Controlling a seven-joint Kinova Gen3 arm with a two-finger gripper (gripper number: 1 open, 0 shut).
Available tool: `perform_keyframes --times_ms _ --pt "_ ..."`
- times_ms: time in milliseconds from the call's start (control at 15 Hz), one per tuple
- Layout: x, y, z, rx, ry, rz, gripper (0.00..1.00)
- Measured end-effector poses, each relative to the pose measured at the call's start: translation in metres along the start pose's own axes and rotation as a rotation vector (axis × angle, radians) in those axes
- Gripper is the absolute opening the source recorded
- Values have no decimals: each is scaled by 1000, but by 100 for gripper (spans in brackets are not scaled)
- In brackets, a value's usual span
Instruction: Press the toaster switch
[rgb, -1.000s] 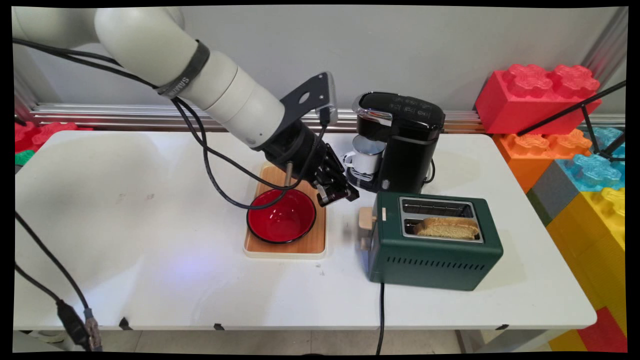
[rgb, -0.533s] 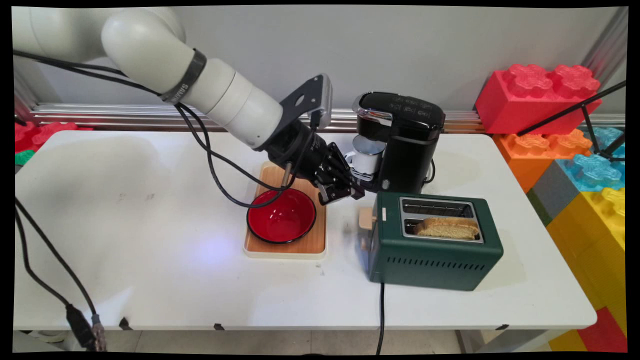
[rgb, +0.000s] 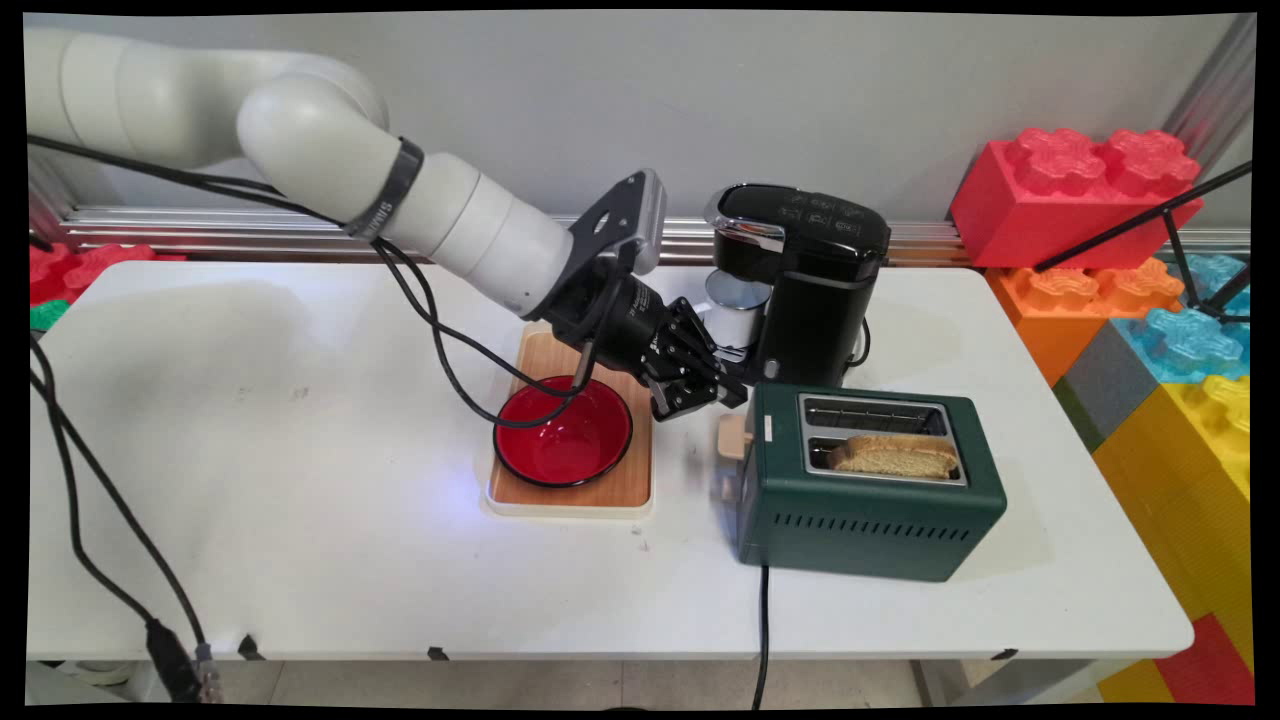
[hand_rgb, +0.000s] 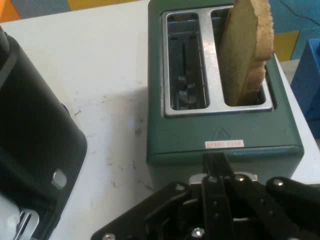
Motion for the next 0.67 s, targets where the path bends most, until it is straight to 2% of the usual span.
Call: perform_keyframes --times_ms 667 --pt "-26 -9 23 -22 62 21 0"
